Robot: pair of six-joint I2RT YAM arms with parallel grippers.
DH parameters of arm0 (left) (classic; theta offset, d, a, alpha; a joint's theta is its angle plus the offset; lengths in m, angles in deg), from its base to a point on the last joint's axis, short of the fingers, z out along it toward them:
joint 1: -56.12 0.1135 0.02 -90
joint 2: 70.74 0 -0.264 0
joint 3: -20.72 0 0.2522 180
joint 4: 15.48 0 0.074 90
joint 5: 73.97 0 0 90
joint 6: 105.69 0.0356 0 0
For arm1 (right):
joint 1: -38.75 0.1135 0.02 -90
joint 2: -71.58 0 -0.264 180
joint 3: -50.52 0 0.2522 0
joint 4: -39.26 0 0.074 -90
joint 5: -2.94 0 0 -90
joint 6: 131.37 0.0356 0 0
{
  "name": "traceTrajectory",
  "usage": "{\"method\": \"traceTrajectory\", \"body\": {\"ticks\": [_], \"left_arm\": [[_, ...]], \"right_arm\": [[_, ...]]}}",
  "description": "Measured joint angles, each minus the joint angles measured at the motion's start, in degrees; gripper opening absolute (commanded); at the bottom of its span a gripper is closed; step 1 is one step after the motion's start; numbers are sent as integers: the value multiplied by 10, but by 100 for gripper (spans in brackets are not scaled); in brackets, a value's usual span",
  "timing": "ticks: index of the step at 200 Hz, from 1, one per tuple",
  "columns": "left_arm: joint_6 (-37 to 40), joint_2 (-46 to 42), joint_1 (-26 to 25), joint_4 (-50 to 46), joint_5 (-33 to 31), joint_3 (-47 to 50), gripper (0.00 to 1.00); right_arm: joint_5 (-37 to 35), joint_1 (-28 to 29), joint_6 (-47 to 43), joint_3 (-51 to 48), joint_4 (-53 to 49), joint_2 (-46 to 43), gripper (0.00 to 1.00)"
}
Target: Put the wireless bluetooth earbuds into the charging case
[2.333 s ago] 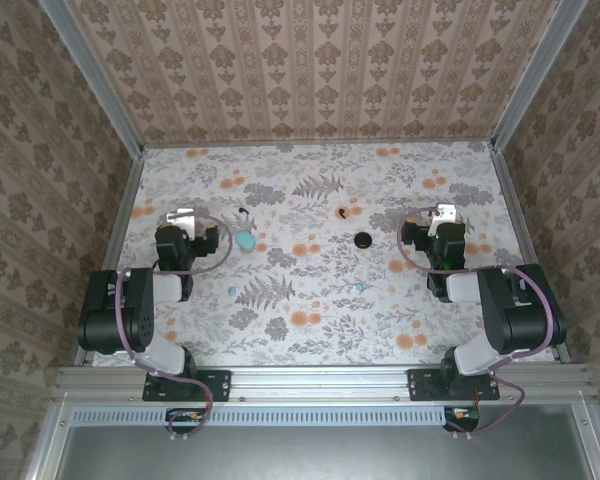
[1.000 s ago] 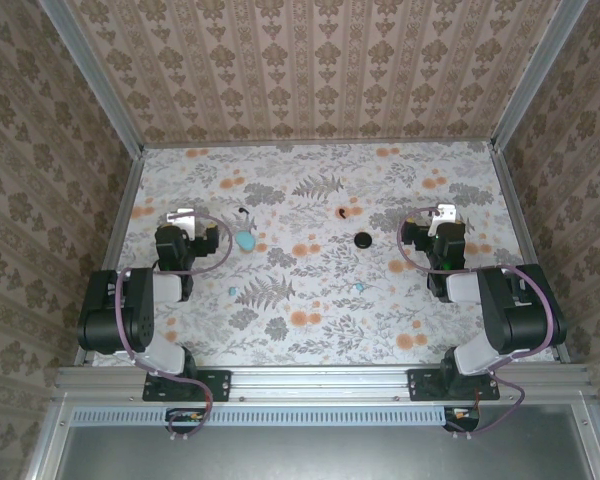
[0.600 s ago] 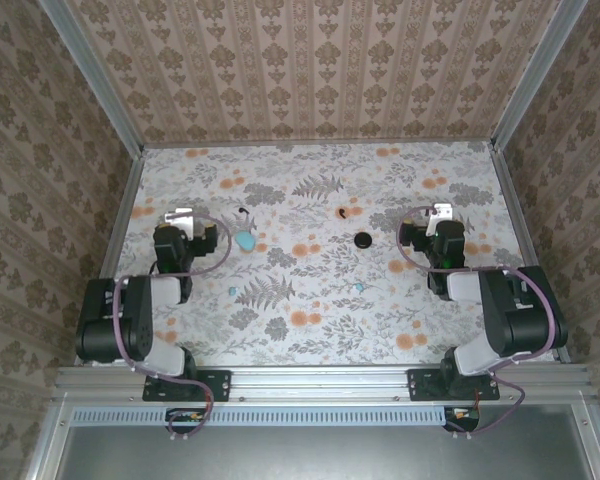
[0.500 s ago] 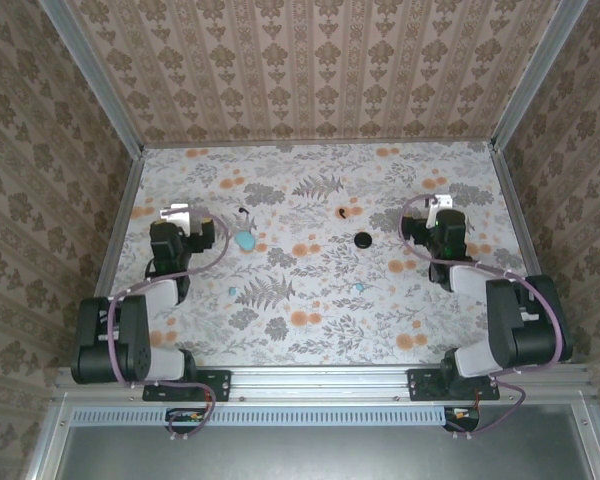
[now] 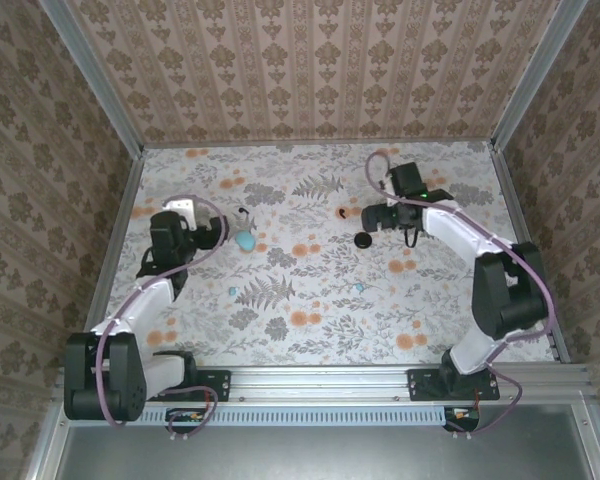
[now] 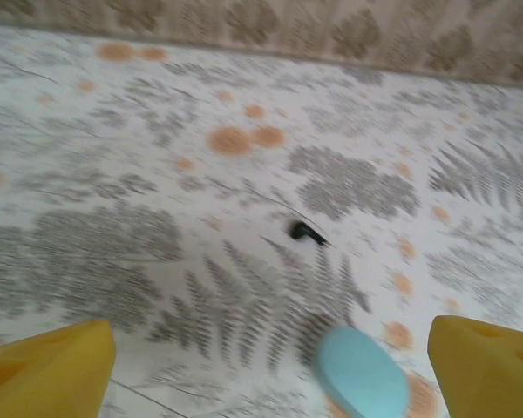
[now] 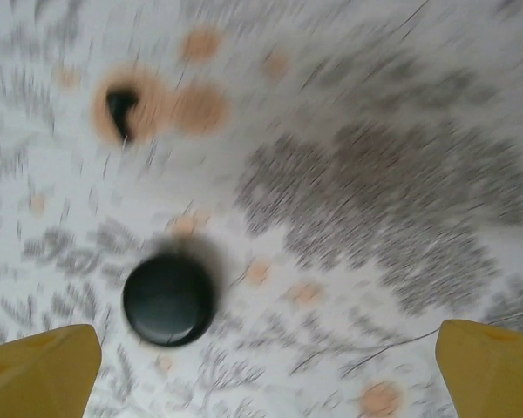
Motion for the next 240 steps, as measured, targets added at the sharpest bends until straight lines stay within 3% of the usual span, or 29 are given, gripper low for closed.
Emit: {"method": "traceTrajectory", "body": {"ticks": [51,98,143,240], "left_arm": [[-24,14,-180,-42,4,-16,92],[-59,40,-286,-35,-15,-16,91],[-74,61,-326,-35,-30,-16,90],[-80,82,-345,-36,-43,-18,89]], "right_arm": [[19,44,-13,58,-94,54,97],[21,53,-30,124,-124,114,89],[21,61,-37,159,-145,165,88],[3,61,-49,222,-181,251,81]]}}
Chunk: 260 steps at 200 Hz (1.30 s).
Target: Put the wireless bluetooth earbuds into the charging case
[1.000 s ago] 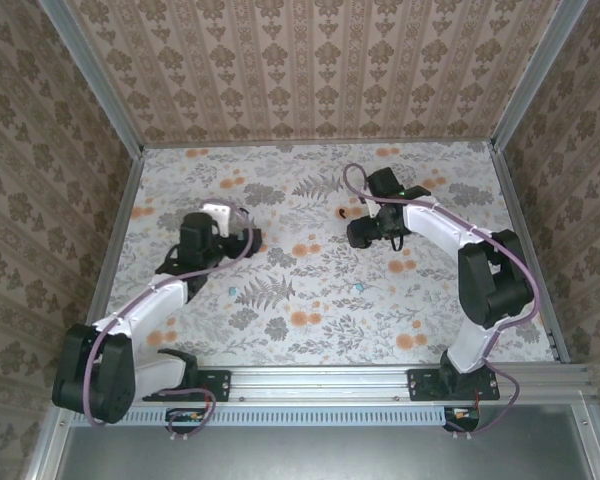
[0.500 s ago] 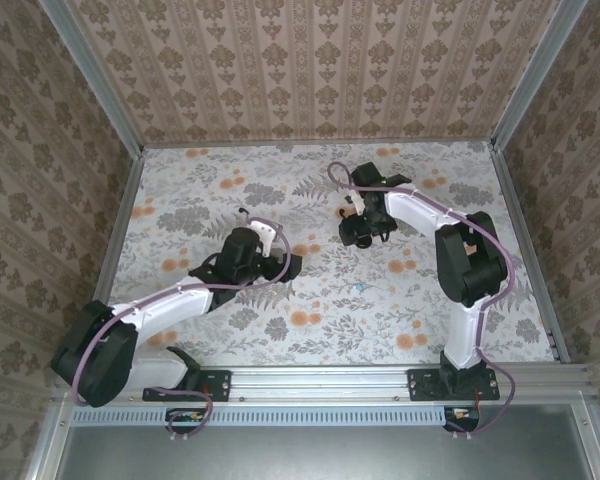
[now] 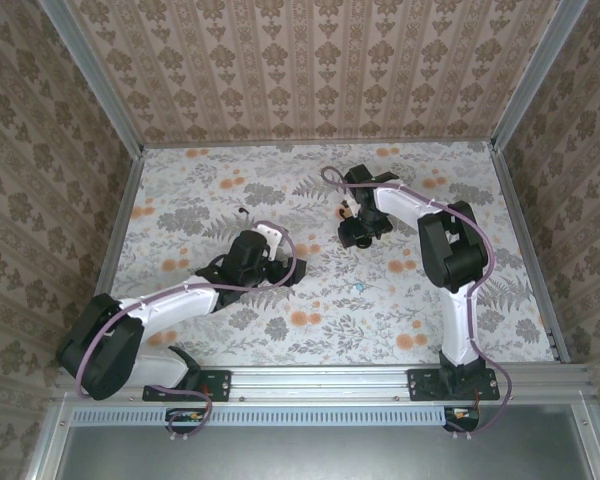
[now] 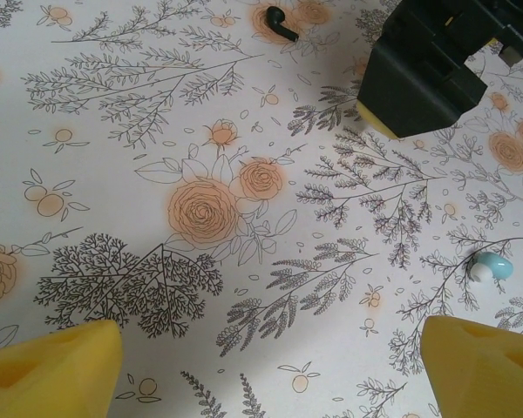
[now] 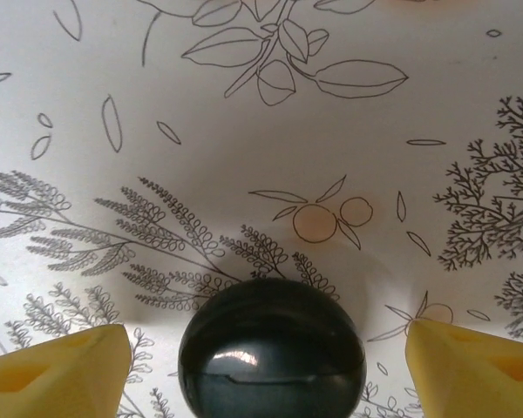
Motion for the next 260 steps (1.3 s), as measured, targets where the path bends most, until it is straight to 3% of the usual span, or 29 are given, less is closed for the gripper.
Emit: {"method": "traceTrajectory", "body": {"ticks": [83,140,183,225,260], "left_arm": [[0,0,0,-7,-4,-12,89],[3,-29,-4,27,6,-1,89],[53,-89,-21,112,48,41,87],[110,-100,-59,165,63,38,84],[124,-87,-87,210,58,7,82]], "right_arm": [[-3,-2,2,6,-9,13,55],[52,-2,68,-53,11,-35,53],[111,-1,157,-116,59,-182,50],[182,-1,282,-197,187,-376,48],[220,-1,380,-257,254,-457,49]]}}
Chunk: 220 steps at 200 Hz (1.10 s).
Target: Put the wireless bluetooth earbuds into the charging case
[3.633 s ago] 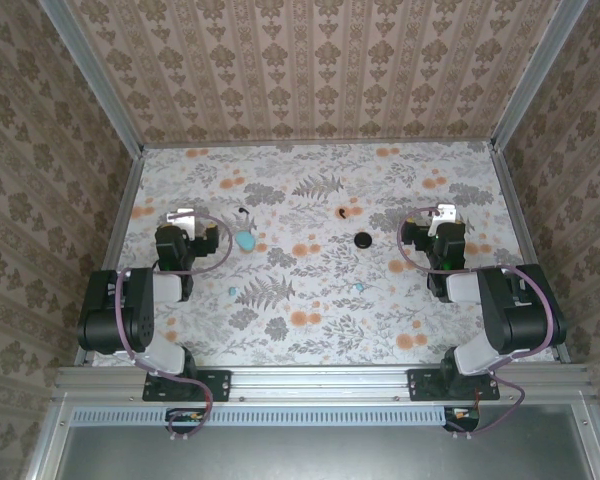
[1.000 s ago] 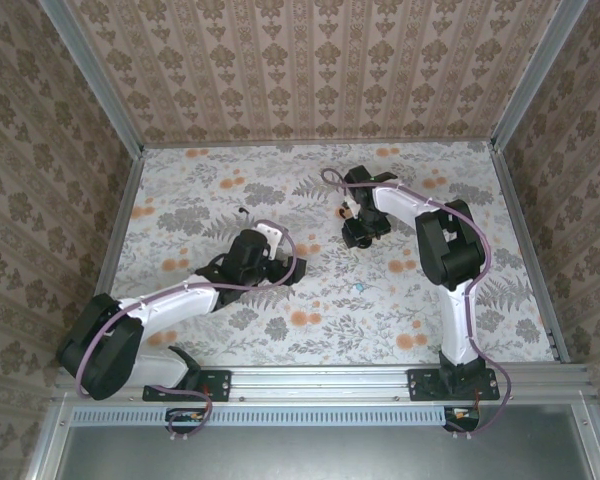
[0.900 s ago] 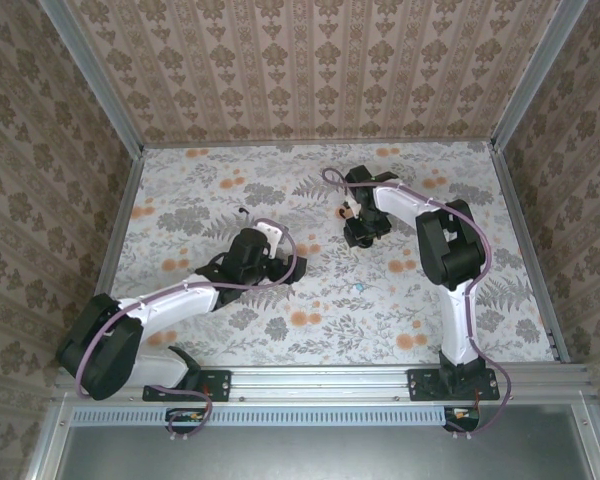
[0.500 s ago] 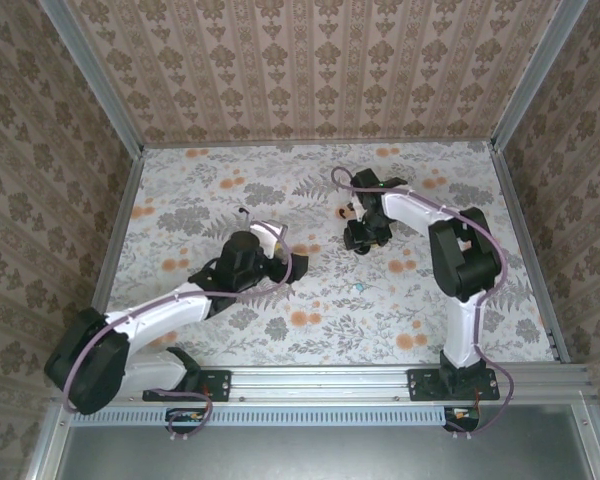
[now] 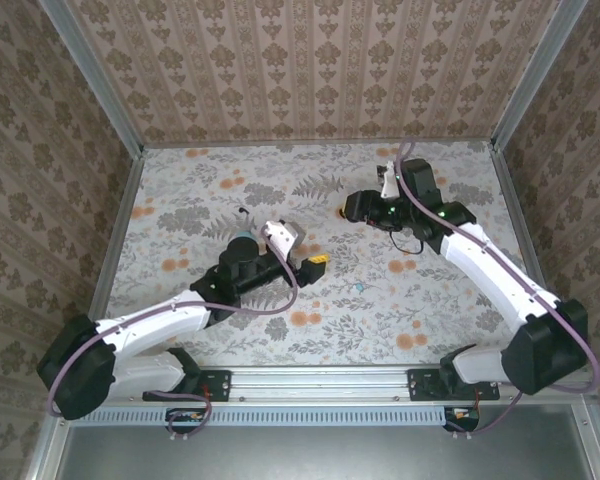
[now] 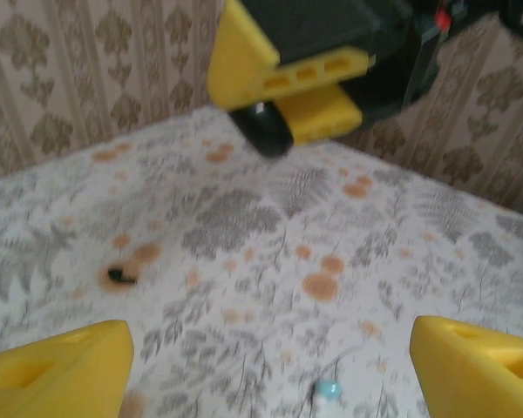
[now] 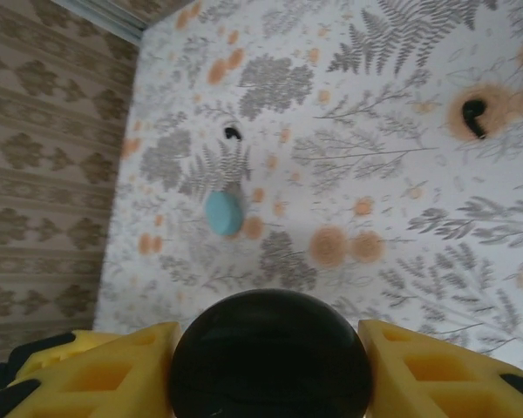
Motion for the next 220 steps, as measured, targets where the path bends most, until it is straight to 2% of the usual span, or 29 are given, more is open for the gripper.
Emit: {"method": "traceTrajectory", "body": {"ticks": [85,125,180,220], "left_arm": [[-12,68,-14,84,28,-88,67],[-12,99,-29,87,47,-134,63],[-17,125,-32,85,45,-167,44],[-20,136,-32,85,41,-170,38]], "right_arm": [[2,19,131,-22,54,-129,50],[0,29,168,-43,63,-132,50],[-4,37,188,-49,66,-133,50],[-13,39,194,-49,66,-138,51]]}}
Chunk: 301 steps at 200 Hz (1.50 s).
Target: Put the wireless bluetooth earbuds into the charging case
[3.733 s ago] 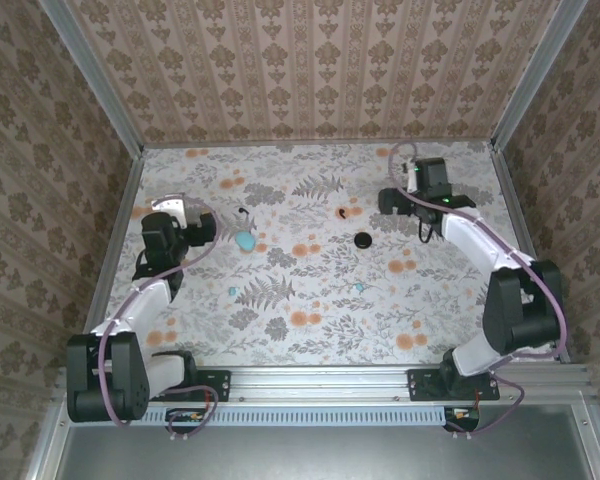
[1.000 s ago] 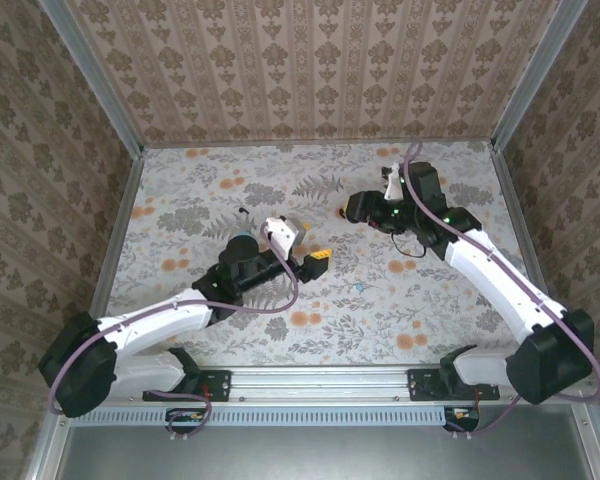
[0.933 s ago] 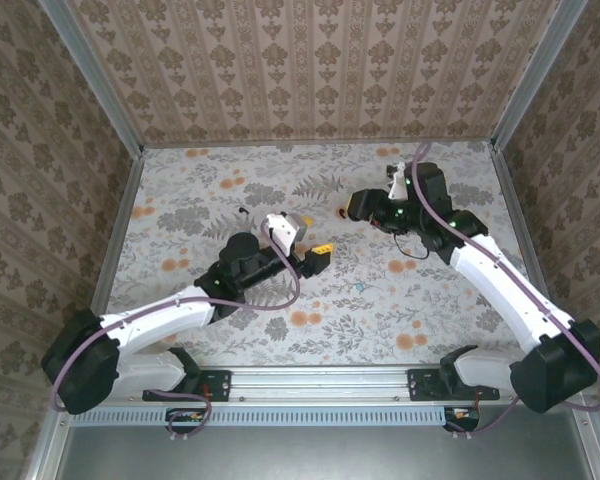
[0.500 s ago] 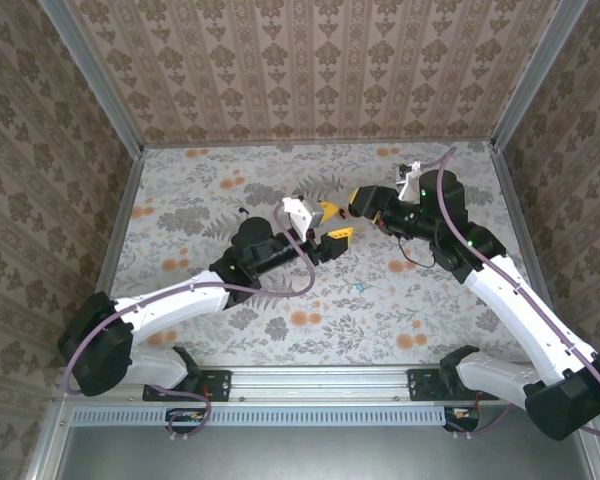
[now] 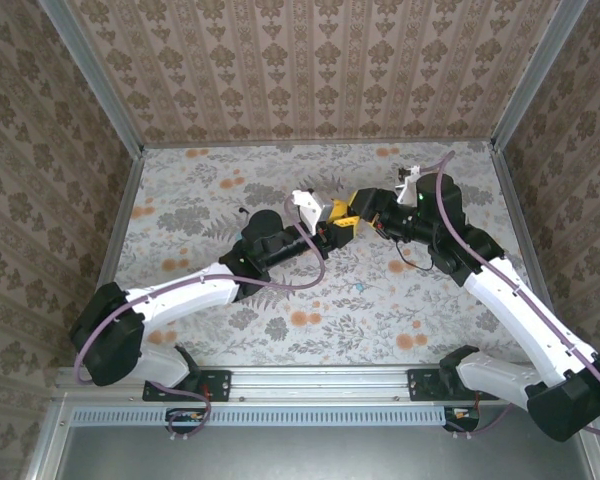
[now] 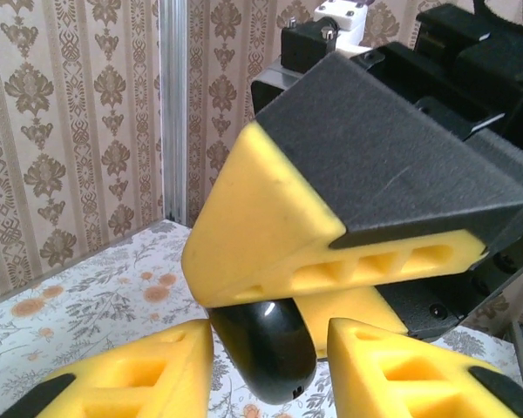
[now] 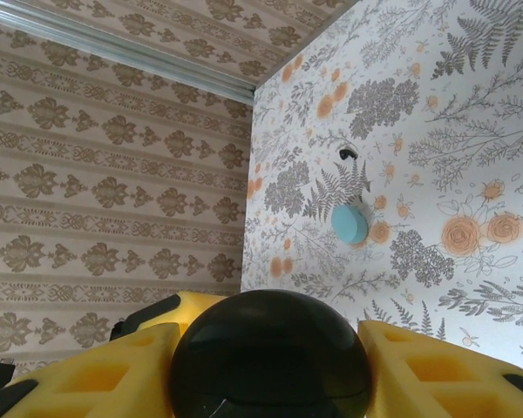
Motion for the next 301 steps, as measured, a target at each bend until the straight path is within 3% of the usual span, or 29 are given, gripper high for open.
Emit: {"method": "traceTrajectory", "body": {"ticks": [103,138,165,213,255,301], "left_arm": [[-25,10,0,10,0,-5,37],[-49,18,3,16,1,-7,22],[-69,18,9,18,11,-7,13],[-136,-14,69,25,39,23,9],[-196,-99,124,22,86,64,7],[-254,-152,146,21,149,56,6]], "right_arm": [[-24,12,-2,0,0,-6,52],[-36,14,-2,0,0,-6,54],[-40,15,-15,0,0,-7,66],[-32,14,-96,6,-6,-43,79],[-9,-7,-146,5,37,-101,79],[71,-10,-129,-18,155,-64,75]]}}
